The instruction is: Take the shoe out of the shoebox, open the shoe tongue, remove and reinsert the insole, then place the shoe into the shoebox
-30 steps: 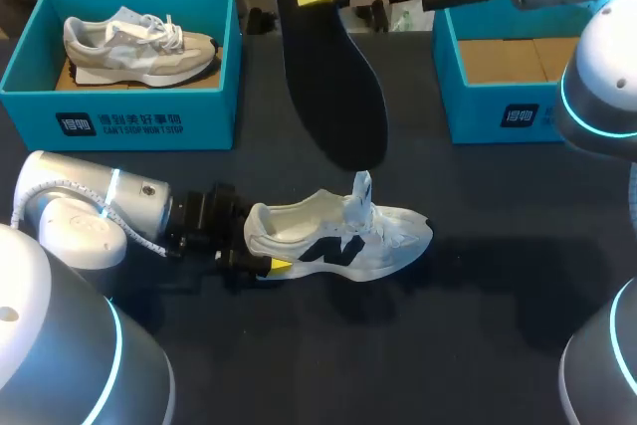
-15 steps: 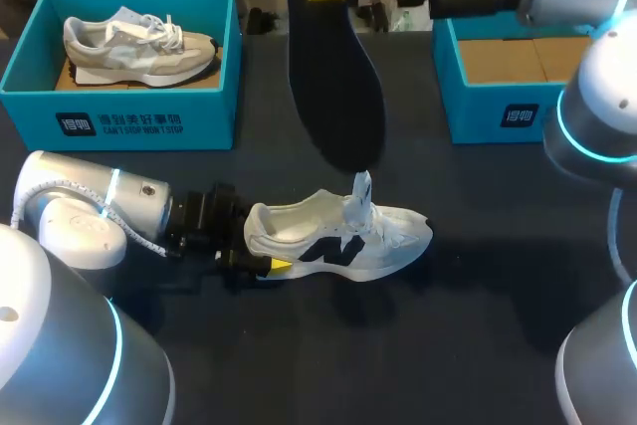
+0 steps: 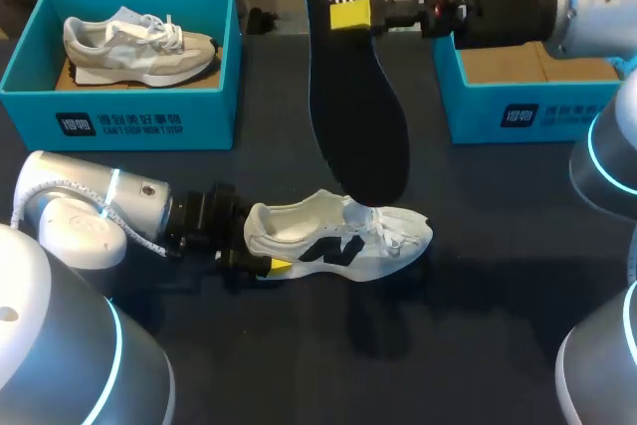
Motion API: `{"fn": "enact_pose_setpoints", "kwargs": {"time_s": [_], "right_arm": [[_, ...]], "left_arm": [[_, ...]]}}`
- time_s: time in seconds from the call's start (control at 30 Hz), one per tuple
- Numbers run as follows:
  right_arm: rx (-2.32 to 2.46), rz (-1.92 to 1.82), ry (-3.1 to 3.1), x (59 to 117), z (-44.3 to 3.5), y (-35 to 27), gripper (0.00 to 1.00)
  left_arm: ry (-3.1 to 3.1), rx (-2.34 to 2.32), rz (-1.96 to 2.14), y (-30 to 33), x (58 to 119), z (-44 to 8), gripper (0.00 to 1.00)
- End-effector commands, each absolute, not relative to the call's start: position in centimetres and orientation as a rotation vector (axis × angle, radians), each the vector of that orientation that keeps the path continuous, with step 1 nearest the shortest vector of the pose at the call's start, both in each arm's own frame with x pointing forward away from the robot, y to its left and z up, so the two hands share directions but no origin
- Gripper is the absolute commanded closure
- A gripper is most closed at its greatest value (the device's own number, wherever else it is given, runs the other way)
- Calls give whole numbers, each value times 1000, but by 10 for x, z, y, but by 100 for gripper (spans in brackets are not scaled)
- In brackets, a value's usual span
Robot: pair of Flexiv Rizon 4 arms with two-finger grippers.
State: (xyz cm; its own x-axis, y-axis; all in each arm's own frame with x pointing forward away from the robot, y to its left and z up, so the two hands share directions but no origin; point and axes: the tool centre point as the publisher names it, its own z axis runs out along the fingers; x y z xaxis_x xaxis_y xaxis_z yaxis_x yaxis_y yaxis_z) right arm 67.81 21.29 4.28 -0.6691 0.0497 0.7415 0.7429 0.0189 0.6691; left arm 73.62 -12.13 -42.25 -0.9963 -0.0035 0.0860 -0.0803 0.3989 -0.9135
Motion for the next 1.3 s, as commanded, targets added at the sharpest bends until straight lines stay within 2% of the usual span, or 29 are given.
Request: {"fn": "enact_pose_setpoints", "kwargs": {"time_s": [0.03,0.77,1.3], "right_arm": [[-824,-1714,-1765,665,40,214,100],[-844,-1746,-1771,620,42,222,100],[-864,-1750,-1790,617,41,222,100]], "left_arm": [[-2568,76,1680,-124,738,-426,100],[-2568,76,1680,-124,738,-426,100],[-2568,76,1680,-124,738,-426,100]]}}
